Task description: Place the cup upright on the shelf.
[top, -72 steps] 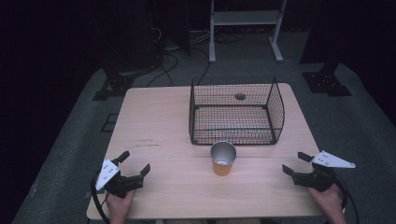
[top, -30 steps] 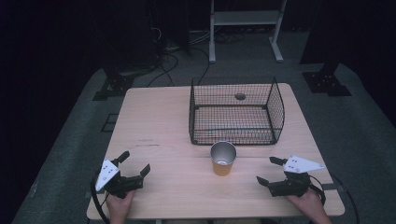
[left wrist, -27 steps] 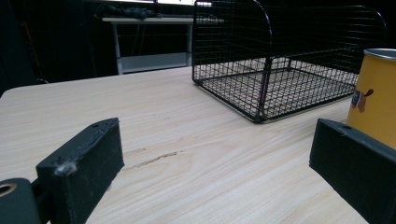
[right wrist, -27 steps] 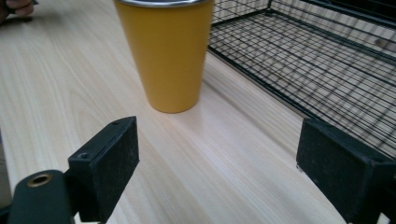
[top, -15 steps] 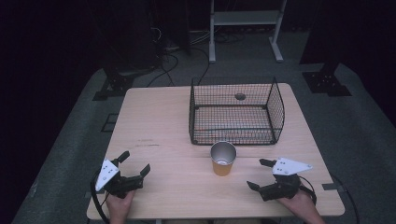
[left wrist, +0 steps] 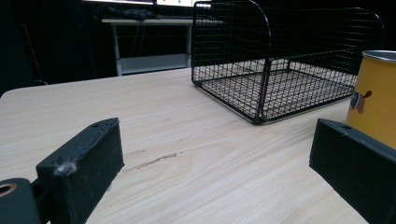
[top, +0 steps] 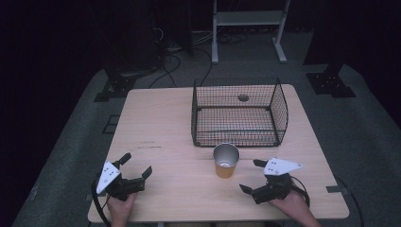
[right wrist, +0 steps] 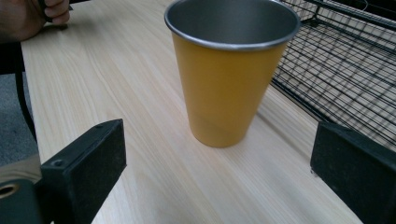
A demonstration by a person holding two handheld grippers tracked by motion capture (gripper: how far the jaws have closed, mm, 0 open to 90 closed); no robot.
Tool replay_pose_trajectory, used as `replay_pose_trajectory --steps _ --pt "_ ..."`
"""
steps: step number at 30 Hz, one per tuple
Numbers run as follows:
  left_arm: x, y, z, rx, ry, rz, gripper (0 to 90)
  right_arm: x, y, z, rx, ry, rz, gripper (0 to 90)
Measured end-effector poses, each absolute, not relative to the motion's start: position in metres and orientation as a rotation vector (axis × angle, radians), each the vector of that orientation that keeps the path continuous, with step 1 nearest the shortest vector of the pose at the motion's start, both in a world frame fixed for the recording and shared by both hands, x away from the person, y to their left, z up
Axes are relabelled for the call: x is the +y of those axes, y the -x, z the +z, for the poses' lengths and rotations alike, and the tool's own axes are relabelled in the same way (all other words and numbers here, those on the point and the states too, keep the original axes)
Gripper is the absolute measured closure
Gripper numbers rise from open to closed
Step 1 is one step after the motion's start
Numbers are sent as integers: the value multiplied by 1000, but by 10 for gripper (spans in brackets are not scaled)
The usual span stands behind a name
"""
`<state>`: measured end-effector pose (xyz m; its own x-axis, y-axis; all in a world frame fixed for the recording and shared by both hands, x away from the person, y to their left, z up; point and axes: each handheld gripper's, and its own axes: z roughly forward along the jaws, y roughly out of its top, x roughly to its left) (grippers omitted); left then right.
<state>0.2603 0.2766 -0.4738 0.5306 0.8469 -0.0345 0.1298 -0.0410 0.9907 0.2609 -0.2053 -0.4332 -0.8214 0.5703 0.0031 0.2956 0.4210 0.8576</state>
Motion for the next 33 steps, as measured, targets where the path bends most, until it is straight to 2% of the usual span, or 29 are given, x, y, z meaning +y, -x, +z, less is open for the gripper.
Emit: replay_pose_trajectory --steps 16,33 --pt "277 -260 -474 870 -1523 716 22 -170 -281 -440 2352 -817 1306 25" --pt "277 -260 -474 867 -1522 715 22 -151 -305 -442 2308 -866 1354 25"
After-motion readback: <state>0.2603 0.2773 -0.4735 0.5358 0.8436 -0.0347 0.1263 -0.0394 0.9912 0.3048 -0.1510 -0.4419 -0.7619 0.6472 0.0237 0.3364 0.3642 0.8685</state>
